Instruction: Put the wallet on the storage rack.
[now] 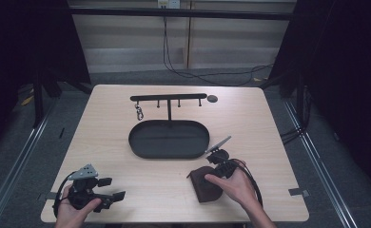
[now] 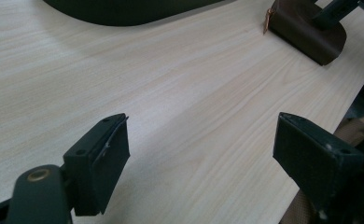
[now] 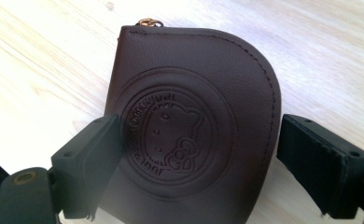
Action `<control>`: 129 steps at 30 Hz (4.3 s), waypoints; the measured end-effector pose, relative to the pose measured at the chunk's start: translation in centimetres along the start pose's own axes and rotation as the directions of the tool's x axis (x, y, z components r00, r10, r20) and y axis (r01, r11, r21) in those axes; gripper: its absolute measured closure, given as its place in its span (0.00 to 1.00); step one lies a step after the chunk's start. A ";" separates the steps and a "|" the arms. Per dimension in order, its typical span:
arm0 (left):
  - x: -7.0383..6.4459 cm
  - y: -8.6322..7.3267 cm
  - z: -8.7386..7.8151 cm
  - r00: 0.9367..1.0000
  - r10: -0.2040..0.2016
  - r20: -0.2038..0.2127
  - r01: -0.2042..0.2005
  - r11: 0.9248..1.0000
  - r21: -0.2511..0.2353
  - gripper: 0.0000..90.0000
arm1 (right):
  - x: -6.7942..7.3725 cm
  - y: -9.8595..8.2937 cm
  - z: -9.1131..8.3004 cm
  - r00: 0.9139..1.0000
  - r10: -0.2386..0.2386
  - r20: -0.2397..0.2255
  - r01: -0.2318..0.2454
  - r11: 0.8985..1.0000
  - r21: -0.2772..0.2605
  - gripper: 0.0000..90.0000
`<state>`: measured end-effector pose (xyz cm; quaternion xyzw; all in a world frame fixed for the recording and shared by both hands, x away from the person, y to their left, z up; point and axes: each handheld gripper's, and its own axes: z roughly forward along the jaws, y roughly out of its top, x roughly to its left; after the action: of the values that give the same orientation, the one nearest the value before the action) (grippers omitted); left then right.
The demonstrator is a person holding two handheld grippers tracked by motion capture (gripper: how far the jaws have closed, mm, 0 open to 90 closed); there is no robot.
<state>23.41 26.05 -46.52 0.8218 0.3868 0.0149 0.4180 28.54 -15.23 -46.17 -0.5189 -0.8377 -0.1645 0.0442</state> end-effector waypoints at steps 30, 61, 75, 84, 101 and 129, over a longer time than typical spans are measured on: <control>0.1 0.0 -0.4 1.000 0.012 0.010 -0.012 1.000 -0.023 0.19 | -1.0 0.3 -2.0 0.995 0.076 -0.060 -0.078 0.996 -0.030 0.74; -0.1 0.2 -0.4 0.999 0.041 -0.010 -0.041 0.999 -0.011 0.20 | -0.3 2.9 -8.2 0.996 0.022 0.092 -0.021 1.000 -0.011 0.93; 0.0 0.3 -0.3 0.999 0.037 -0.008 -0.037 0.999 -0.006 0.20 | -1.4 4.1 -9.8 0.984 0.075 0.164 -0.073 0.997 -0.020 0.92; 0.1 0.3 -0.3 0.999 0.030 -0.015 -0.031 0.999 -0.014 0.21 | -2.1 5.1 -11.4 0.977 0.086 0.196 -0.082 0.996 -0.027 0.92; 0.0 0.1 -0.8 0.997 0.072 0.029 -0.071 0.997 -0.034 0.18 | -1.5 7.7 -12.8 0.977 0.086 0.195 -0.076 0.995 -0.058 0.92; 0.2 0.1 -0.5 0.998 0.055 0.014 -0.055 0.998 0.000 0.18 | -2.5 13.1 -12.3 0.980 0.161 0.115 -0.146 0.981 -0.130 0.92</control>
<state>23.45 26.49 -46.24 0.8323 0.3611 0.0209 0.4201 40.07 -16.02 -32.15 -0.5930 -0.7847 -0.1782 -0.0271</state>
